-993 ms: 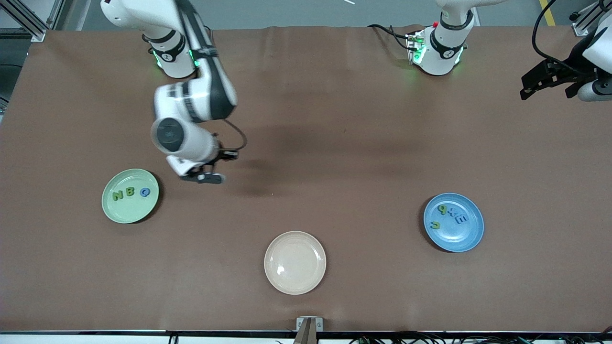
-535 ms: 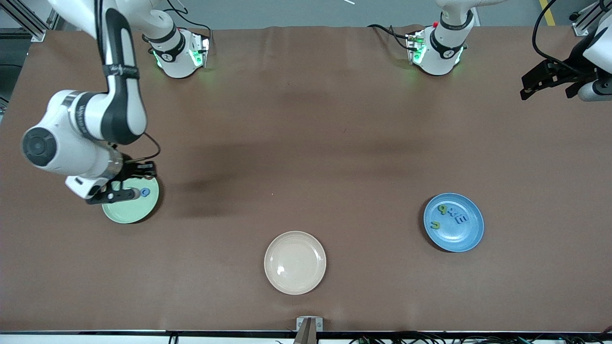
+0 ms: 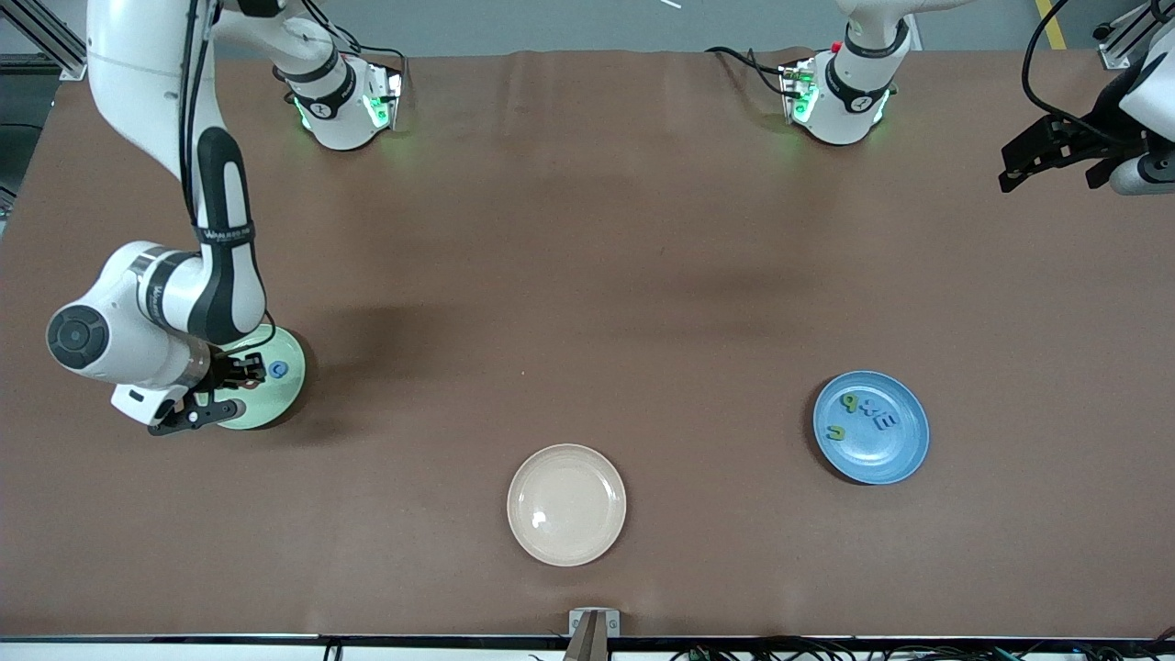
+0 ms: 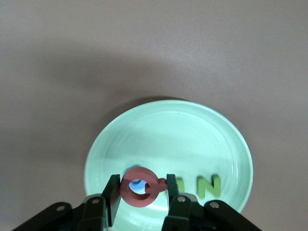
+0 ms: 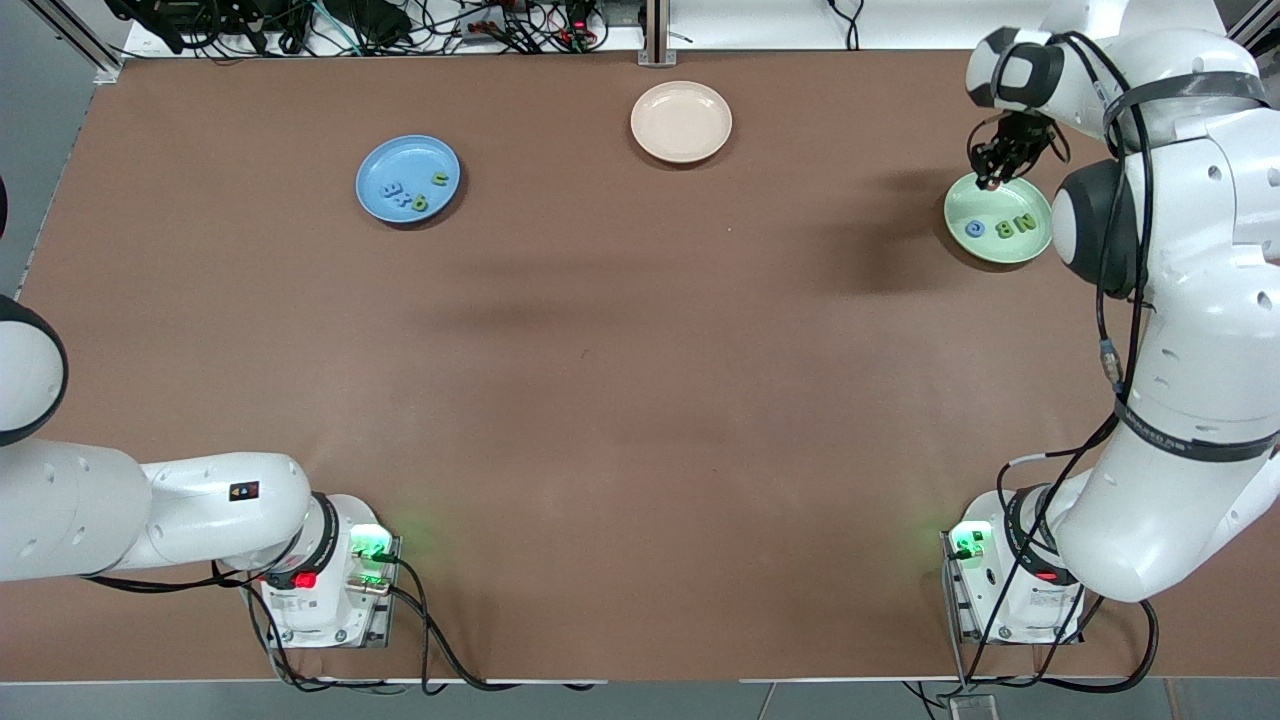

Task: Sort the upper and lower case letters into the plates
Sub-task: 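Lower the Q onto the green plate and open the right gripper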

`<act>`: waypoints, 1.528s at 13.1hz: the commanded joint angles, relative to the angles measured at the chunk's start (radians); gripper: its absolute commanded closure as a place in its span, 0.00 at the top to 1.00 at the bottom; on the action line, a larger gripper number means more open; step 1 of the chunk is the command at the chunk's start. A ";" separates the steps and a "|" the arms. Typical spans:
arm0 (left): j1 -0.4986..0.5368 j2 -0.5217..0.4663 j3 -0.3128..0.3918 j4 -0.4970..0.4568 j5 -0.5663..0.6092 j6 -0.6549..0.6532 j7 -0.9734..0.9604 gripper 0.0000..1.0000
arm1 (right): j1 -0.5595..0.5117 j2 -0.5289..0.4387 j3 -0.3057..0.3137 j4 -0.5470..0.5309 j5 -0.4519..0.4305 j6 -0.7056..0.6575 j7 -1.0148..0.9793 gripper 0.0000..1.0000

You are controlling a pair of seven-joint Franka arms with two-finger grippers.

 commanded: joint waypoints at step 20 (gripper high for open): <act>0.007 -0.009 0.002 0.003 -0.021 0.004 0.018 1.00 | -0.060 -0.181 0.129 0.039 -0.052 -0.278 0.302 0.99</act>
